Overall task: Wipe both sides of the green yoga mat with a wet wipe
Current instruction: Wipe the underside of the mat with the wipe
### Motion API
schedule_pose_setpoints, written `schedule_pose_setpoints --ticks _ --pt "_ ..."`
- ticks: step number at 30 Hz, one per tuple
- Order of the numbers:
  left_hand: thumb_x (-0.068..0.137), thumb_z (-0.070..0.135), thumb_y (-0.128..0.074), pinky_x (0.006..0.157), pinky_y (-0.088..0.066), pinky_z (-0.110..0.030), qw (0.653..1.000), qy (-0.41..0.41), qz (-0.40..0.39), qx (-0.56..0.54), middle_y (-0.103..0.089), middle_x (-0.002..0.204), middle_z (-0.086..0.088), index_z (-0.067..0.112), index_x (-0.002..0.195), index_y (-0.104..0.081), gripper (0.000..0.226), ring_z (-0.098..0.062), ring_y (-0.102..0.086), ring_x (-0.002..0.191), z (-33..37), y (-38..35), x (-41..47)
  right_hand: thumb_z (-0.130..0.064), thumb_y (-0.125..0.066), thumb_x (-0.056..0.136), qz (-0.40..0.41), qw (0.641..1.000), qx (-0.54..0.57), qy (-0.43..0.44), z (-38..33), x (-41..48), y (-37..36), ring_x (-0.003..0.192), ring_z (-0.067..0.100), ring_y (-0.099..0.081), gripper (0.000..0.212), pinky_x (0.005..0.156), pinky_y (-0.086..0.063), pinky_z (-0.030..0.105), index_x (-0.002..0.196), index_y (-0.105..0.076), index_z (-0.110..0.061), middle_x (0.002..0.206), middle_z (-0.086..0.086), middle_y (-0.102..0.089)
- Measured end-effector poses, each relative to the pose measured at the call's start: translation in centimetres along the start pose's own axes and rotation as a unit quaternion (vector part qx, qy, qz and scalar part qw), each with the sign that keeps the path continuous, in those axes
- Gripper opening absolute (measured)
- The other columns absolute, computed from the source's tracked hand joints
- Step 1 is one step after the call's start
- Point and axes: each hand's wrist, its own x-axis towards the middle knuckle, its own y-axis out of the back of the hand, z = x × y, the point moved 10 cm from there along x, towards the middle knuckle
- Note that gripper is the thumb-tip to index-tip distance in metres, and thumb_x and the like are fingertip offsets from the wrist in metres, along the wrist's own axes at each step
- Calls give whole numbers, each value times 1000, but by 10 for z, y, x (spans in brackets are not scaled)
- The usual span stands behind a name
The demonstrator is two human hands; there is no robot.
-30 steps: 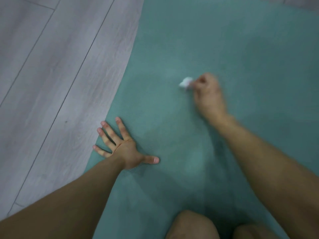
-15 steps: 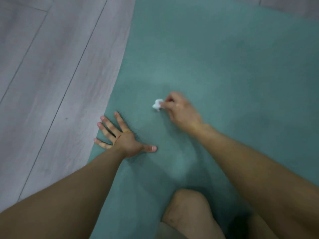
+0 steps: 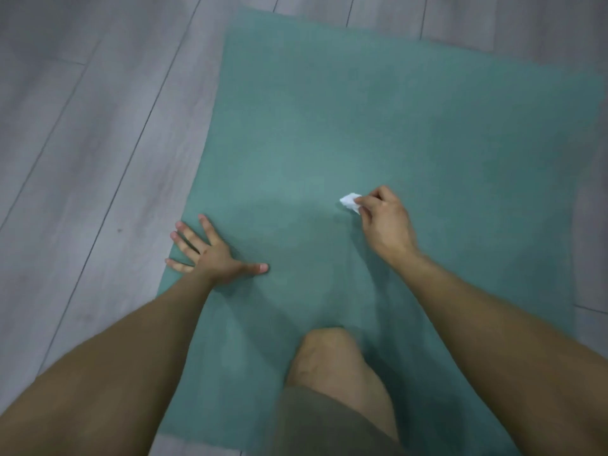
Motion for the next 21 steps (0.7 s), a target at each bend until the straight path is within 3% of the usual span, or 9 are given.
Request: schedule_pose_setpoints --ticks 3,5,6,9,12,17,21 --pt "31 86 -89 125 7 -67 998 -10 58 26 29 169 -23 28 164 20 182 -38 26 158 10 6 -5 -13 -65 97 -4 1000 17 -12 28 -18 11 101 33 -64 21 90 -56 43 114 -78 -14 104 9 -62" --pt "50 67 -96 128 -6 -62 990 -77 107 53 2 174 -20 28 168 -7 154 -34 2 163 42 10 -11 -13 -65 97 5 999 26 -18 52 -27 26 102 33 -64 22 89 -57 44 115 -78 -14 105 9 -63" --pt "59 62 -94 128 -10 -62 980 -129 133 71 -12 174 -15 28 167 -19 136 -30 -11 162 65 9 -17 -13 -64 97 12 999 27 -24 67 -30 34 102 32 -64 23 90 -57 44 115 -78 -14 105 9 -63" --pt "72 72 -71 125 -26 -57 940 -267 192 85 -46 160 -6 24 156 -44 100 -26 -40 149 153 -15 -46 -13 -65 97 25 998 22 -44 118 -43 58 103 31 -63 23 90 -56 42 116 -78 -16 105 7 -63" --pt "85 65 -64 124 -29 -53 908 -351 214 78 -50 155 -5 21 149 -52 78 -28 -45 143 249 -65 -84 -12 -65 97 59 996 11 -59 174 -60 85 101 30 -61 22 84 -57 44 114 -77 -16 102 6 -61" --pt "100 56 -56 127 -18 -56 835 -461 284 96 -41 162 -9 23 151 -51 60 -29 -35 151 382 -143 -133 -1 -67 92 84 996 -26 -33 250 -99 97 96 32 -59 29 71 -58 47 116 -74 -16 103 7 -60" --pt "102 61 -47 128 -11 -60 820 -459 323 114 -38 164 -7 31 153 -49 59 -28 -29 155 437 -177 -144 1 -63 94 107 993 12 43 263 -122 90 98 34 -59 35 83 -56 45 124 -74 -13 108 10 -65"
